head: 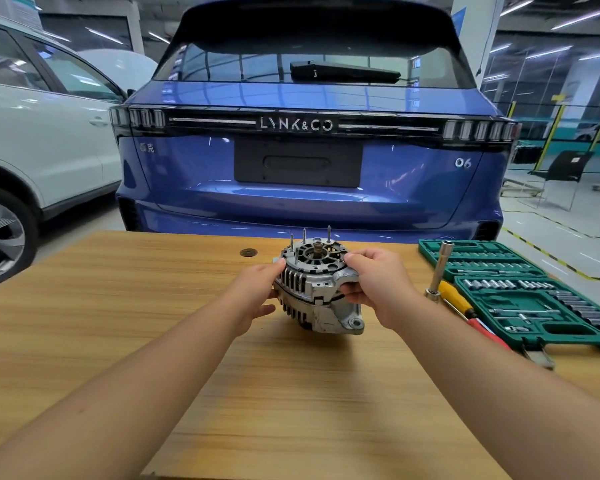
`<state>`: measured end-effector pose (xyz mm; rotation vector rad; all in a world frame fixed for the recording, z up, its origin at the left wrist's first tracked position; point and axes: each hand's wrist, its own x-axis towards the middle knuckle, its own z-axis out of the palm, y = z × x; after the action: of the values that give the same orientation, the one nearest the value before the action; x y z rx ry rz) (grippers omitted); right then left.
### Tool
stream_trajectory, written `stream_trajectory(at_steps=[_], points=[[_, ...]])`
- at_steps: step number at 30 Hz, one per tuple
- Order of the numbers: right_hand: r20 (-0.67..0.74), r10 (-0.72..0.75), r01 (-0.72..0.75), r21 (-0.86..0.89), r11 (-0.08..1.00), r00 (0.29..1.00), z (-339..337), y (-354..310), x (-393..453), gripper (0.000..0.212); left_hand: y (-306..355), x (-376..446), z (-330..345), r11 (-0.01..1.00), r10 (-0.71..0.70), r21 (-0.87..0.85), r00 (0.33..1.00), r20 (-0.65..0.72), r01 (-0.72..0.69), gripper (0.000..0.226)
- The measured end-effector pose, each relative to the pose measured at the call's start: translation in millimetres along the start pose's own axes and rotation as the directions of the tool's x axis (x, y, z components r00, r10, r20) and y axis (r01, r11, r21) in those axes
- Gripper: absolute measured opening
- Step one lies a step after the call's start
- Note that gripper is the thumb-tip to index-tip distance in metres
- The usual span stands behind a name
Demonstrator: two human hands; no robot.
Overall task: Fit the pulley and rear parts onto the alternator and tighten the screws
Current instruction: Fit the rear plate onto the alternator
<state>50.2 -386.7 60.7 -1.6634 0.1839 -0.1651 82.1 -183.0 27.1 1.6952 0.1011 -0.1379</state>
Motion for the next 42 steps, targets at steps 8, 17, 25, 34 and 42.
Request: stream_trajectory(at_steps=[8,17,25,34,42], points=[[-0.003,0.033,-0.033,0.007,0.999,0.999,-2.7,4.5,1.1,0.009,-4.7,1.9,1.4,1.0,0.025,-0.01,0.998,-0.05,-0.026,0.054],[0.0,-0.029,0.028,-0.186,0.982,1.0,-3.7,9.8,9.6,0.014,-8.8,7.5,-1.6,0.997,0.068,0.041,0.997,-0.032,-0.067,0.054],[0.038,-0.015,0.024,-0.237,0.971,0.999,-8.0,18.8,17.6,0.045,-15.5,2.7,8.5,0.995,0.042,-0.096,0.999,0.03,-0.039,0.043],[-0.014,-0.072,0.065,-0.304,0.95,0.997,-8.4,17.4,21.7,0.033,-20.6,2.7,24.8,0.984,0.046,-0.174,0.999,0.011,-0.044,0.049],[0.053,-0.072,0.086,-0.332,0.939,0.996,-10.3,20.6,17.2,0.053,-12.7,-7.7,26.5,0.975,0.082,-0.205,0.996,-0.024,-0.085,0.023]])
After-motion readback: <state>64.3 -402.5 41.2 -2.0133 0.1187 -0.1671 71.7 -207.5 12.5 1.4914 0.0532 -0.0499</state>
